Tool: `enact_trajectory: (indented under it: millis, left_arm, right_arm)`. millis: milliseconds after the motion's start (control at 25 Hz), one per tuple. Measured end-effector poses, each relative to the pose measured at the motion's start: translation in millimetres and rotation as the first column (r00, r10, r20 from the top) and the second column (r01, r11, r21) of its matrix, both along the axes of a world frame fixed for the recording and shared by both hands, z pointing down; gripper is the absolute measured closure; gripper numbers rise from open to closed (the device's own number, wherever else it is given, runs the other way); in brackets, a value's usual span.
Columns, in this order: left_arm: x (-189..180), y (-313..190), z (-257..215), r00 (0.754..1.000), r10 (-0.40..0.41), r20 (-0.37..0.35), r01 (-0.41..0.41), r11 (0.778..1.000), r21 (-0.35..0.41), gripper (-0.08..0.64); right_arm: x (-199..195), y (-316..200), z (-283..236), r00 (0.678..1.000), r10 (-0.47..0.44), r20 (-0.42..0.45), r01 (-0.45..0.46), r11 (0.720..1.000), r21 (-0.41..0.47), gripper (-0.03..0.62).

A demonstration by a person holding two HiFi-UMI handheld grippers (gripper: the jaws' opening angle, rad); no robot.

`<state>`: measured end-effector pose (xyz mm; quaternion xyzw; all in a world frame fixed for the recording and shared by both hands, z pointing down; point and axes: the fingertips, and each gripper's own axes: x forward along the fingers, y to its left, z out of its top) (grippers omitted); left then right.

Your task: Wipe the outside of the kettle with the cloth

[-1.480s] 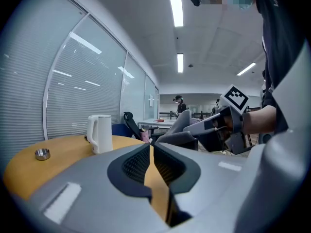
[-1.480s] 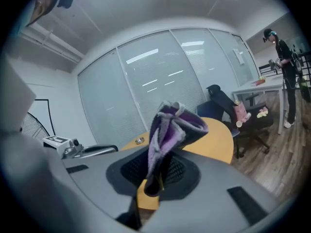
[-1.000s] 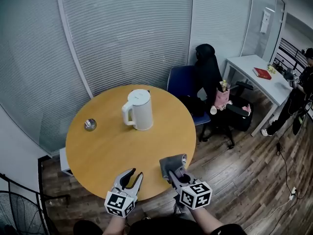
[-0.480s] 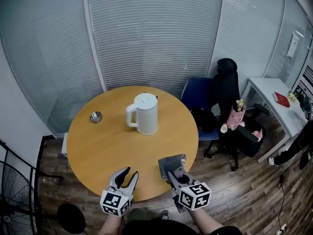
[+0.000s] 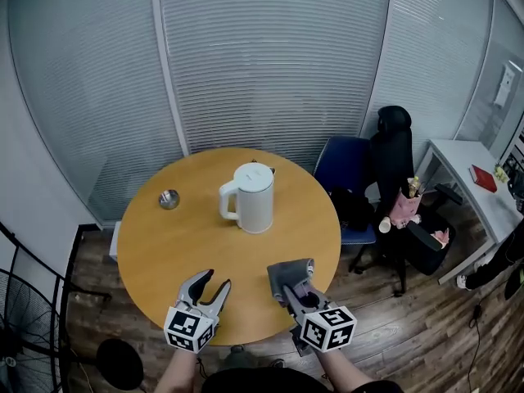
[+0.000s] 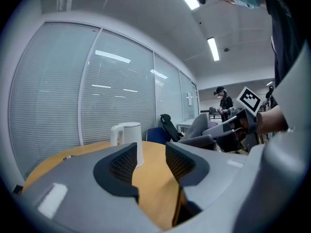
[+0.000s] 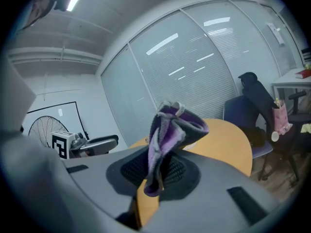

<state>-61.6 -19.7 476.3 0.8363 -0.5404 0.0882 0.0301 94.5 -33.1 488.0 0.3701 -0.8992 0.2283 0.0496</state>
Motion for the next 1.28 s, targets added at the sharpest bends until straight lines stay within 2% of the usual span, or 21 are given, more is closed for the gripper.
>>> enact_trajectory:
  millis: [240,600,840,1040,1280]
  left_arm:
    - [-23.2,-48.0,-4.9,0.999,0.034,0.031,-0.034,0.999,-0.017,0.337]
    - [-60.3,-136.6,1.3,0.995,0.072,0.070,-0.069,0.996,-0.048,0.324]
    - [-70.7,-191.9,15.3,0.974,0.140,0.178,-0.125,0.988,-0.093,0.313]
    - [-70.2,-233.8,34.6,0.963,0.193,0.191,-0.167,0.975,-0.145,0.304]
    - [-67.4,-265.6,53.4,0.954,0.248,0.166,-0.217,0.959,-0.183,0.302]
  right_arm:
    - [-14.9,-29.8,-6.2,0.999,0.047,0.003,-0.047,0.999,0.002,0.551]
    - [-47.8,-83.3,-9.2,0.996,0.085,0.012,-0.085,0.996,0.000,0.551]
    - [-67.5,-118.0,-4.8,0.995,0.101,0.010,-0.101,0.995,-0.018,0.551]
    - [-80.8,-149.5,-2.4,0.994,0.111,0.011,-0.110,0.994,-0.023,0.551]
    - [-104.6,-184.4,-5.0,0.996,0.091,0.016,-0.090,0.996,-0.023,0.551]
